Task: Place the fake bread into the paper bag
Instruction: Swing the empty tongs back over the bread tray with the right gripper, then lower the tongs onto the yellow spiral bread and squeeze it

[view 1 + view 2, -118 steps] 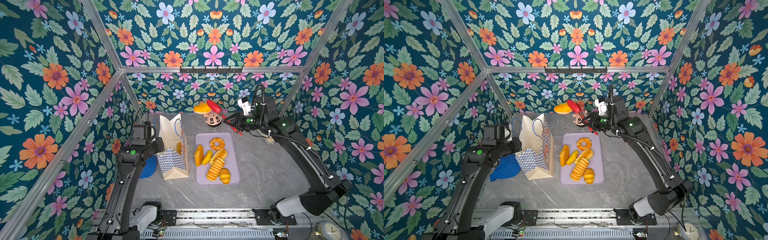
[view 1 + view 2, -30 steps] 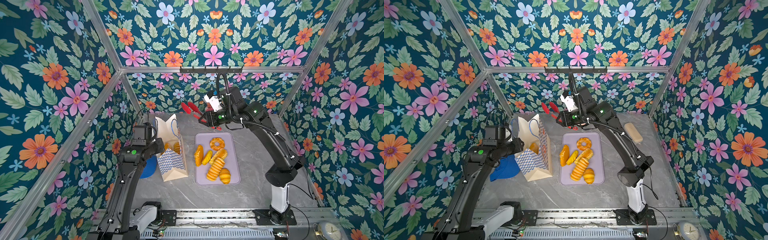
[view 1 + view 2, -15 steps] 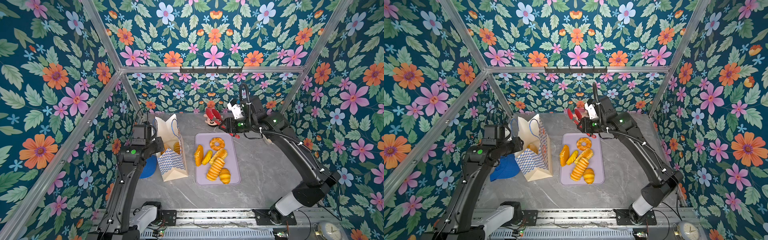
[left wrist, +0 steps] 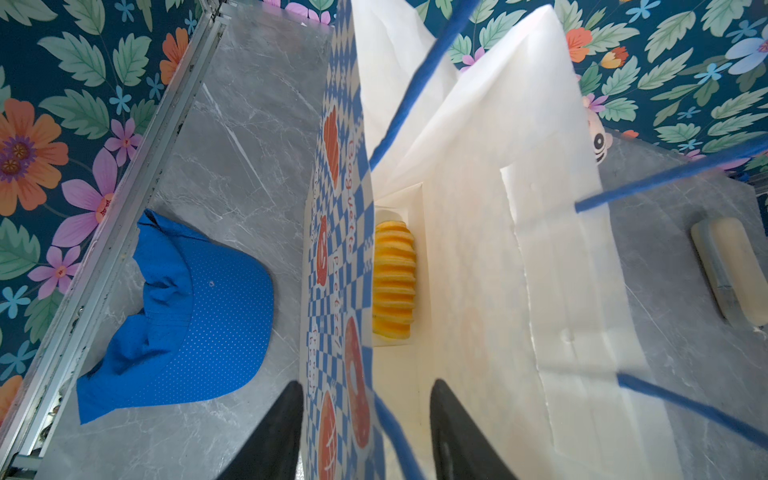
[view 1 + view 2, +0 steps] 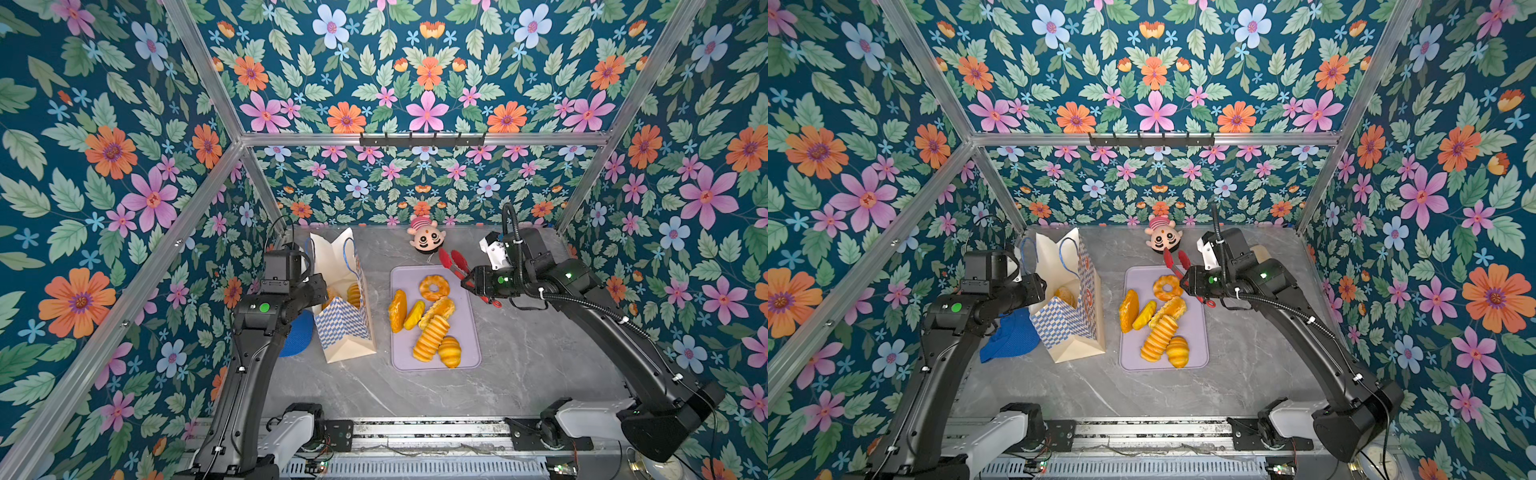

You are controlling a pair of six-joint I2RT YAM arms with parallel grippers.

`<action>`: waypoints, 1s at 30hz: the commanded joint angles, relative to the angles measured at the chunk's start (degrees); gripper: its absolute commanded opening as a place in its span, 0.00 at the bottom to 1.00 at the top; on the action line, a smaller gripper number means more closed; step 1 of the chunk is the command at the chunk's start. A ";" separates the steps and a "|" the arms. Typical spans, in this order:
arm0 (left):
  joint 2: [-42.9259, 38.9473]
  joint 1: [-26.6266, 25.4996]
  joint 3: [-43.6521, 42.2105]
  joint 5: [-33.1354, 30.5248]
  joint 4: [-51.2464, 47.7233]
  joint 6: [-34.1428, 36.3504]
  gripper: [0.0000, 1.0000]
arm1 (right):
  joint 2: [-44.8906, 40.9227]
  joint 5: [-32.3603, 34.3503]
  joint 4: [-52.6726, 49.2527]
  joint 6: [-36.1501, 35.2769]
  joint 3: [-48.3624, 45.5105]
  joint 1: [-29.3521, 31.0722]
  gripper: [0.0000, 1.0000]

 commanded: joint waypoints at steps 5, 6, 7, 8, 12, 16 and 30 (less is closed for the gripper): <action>-0.19 0.09 -0.17 -0.41 1.39 0.45 0.52 | -5.21 -4.05 2.49 4.06 -9.75 -0.10 0.50; -0.20 0.08 -0.20 -0.41 1.48 0.51 0.52 | -6.08 -4.48 2.56 4.71 -11.22 -0.08 0.50; -0.18 0.09 -0.23 -0.41 1.43 0.48 0.52 | -6.95 -4.86 2.79 5.39 -12.64 -0.04 0.50; -0.12 0.11 -0.20 -0.42 1.57 0.45 0.52 | -7.74 -5.29 3.00 5.89 -13.71 -0.03 0.50; 0.25 0.09 -0.09 -0.41 1.56 0.53 0.52 | -10.32 -6.94 3.13 8.08 -17.72 -0.04 0.50; 0.29 0.09 -0.16 -0.44 1.83 0.57 0.52 | -12.28 -8.34 2.59 9.35 -20.82 -0.08 0.51; 0.52 0.09 -0.82 -0.15 2.37 0.64 0.52 | -13.69 -15.34 7.75 12.86 -28.69 -0.08 0.55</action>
